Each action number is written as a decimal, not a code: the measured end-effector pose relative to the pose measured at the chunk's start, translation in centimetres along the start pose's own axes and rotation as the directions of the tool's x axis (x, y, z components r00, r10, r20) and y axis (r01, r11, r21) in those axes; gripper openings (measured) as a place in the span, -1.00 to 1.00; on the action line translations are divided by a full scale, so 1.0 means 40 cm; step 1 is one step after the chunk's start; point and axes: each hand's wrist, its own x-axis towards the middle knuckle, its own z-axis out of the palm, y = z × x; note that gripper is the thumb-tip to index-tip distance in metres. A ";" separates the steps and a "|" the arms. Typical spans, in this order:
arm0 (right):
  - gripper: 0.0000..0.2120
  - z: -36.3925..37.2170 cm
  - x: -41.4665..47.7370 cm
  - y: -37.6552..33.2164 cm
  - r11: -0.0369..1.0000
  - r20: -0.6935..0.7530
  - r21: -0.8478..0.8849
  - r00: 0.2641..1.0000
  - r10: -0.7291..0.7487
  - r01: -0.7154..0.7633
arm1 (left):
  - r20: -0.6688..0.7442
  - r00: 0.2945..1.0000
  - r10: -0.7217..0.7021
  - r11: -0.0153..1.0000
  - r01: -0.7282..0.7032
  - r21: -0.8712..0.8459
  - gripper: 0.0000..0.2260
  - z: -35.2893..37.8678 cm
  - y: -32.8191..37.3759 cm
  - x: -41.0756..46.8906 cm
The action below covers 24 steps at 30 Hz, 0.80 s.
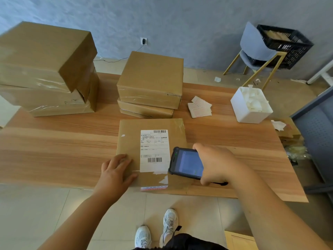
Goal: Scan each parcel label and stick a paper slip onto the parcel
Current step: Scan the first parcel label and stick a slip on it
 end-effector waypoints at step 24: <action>-0.35 0.143 0.039 0.145 0.760 -0.097 0.562 0.887 0.452 -0.326 | 0.006 0.997 0.073 0.995 -0.073 0.074 -0.65 0.015 0.087 0.084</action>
